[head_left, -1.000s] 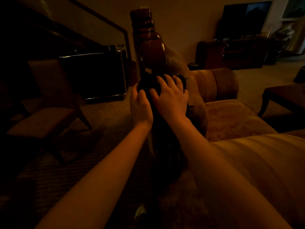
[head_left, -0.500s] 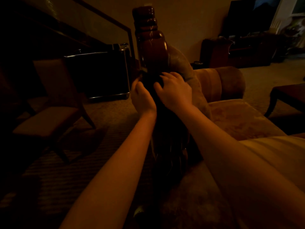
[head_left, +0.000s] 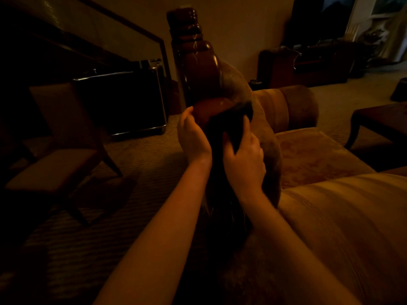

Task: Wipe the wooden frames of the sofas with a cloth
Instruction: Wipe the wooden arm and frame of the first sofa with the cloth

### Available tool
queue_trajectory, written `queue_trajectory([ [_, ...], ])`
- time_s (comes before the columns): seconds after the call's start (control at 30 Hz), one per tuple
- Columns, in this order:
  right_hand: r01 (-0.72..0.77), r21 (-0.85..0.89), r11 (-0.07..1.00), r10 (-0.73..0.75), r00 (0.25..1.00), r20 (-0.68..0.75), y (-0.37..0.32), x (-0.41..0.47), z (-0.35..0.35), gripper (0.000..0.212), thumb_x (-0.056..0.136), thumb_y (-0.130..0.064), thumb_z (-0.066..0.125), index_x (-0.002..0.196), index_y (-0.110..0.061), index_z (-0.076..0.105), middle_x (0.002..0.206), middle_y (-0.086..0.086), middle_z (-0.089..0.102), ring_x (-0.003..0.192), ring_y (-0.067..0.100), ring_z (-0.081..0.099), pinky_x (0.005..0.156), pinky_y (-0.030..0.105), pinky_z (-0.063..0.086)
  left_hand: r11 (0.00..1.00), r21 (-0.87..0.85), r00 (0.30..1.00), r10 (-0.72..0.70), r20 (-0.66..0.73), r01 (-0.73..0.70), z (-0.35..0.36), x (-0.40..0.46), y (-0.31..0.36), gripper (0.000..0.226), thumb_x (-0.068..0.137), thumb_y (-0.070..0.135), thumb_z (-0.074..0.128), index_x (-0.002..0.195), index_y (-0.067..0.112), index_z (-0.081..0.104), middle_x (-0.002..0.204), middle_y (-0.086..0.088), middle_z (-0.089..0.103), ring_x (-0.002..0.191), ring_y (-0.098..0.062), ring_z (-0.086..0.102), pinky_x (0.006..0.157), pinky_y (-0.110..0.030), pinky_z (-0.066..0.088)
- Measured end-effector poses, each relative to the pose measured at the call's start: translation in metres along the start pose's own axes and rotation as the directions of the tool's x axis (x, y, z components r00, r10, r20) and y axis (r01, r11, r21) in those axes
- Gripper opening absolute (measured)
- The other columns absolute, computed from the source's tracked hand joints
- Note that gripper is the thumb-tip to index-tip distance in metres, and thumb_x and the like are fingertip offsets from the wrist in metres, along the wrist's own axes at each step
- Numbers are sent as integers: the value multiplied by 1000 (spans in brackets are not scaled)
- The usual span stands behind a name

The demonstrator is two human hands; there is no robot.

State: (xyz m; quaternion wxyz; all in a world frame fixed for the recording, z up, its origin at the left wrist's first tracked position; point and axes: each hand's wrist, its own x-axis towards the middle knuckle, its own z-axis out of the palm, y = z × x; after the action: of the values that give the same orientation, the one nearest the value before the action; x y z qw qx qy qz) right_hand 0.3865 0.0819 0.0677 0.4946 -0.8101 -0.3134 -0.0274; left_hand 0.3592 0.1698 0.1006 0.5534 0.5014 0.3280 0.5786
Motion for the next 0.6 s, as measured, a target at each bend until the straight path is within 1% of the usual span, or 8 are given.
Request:
queue_trajectory([
  [0.07,5,-211,977,-11,999,-31,-12,-12,3,65,93,-54,37,149,-35,10,152,13,22,132,34,32,101,50,35,1000,-18,1000,-5,7,5,-1,0,1,34,100,15,34,125,8,56,116,-1,55,106,-10,52,79,-8,44],
  [0.2,-26,-153,988,39,996,83,-40,42,1,54,91,-51,40,143,-37,31,150,13,21,133,37,27,104,54,27,998,-48,999,-38,18,39,-2,-1,4,33,100,13,34,124,8,56,109,0,56,96,-6,54,68,-5,44],
  [0.27,-55,-41,998,61,988,139,-43,76,-2,52,88,-45,39,139,-34,39,133,10,44,117,32,46,96,47,40,996,-58,997,-69,31,71,-1,-2,7,33,99,15,36,126,10,55,120,-5,57,106,-13,55,79,-14,45],
  [0.3,-81,46,996,72,984,164,-41,87,-5,51,88,-40,39,137,-31,43,114,5,54,100,25,54,84,40,47,995,-61,996,-82,37,84,-1,-2,8,35,99,15,37,128,10,54,126,-7,55,112,-16,54,85,-20,45],
  [0.37,-146,190,971,103,971,218,-35,95,-11,37,91,-28,39,125,-19,53,83,-3,51,73,13,51,61,28,42,993,-72,995,-92,48,95,-2,-4,8,37,99,16,36,133,11,51,133,-8,51,115,-13,50,86,-20,42],
  [0.4,-163,245,956,108,969,222,-30,95,-14,28,92,-23,39,113,-16,57,80,-2,50,70,14,50,59,27,40,993,-72,995,-90,50,93,-2,-4,8,38,99,17,35,134,12,49,135,-6,50,113,-9,47,81,-15,40],
  [0.47,-173,324,930,109,972,209,-22,89,-19,23,95,-19,36,102,-13,57,87,6,55,78,21,54,69,34,44,992,-89,995,-90,30,93,-3,-5,5,38,100,17,34,135,11,48,136,-5,49,114,-7,44,76,-10,35],
  [0.6,-165,289,943,117,978,175,-9,57,-19,41,99,-39,31,126,-16,52,111,6,58,106,24,54,91,42,41,986,-150,995,-86,-56,77,-3,-2,1,34,99,17,37,125,8,57,127,-8,56,118,-17,50,89,-23,39],
])
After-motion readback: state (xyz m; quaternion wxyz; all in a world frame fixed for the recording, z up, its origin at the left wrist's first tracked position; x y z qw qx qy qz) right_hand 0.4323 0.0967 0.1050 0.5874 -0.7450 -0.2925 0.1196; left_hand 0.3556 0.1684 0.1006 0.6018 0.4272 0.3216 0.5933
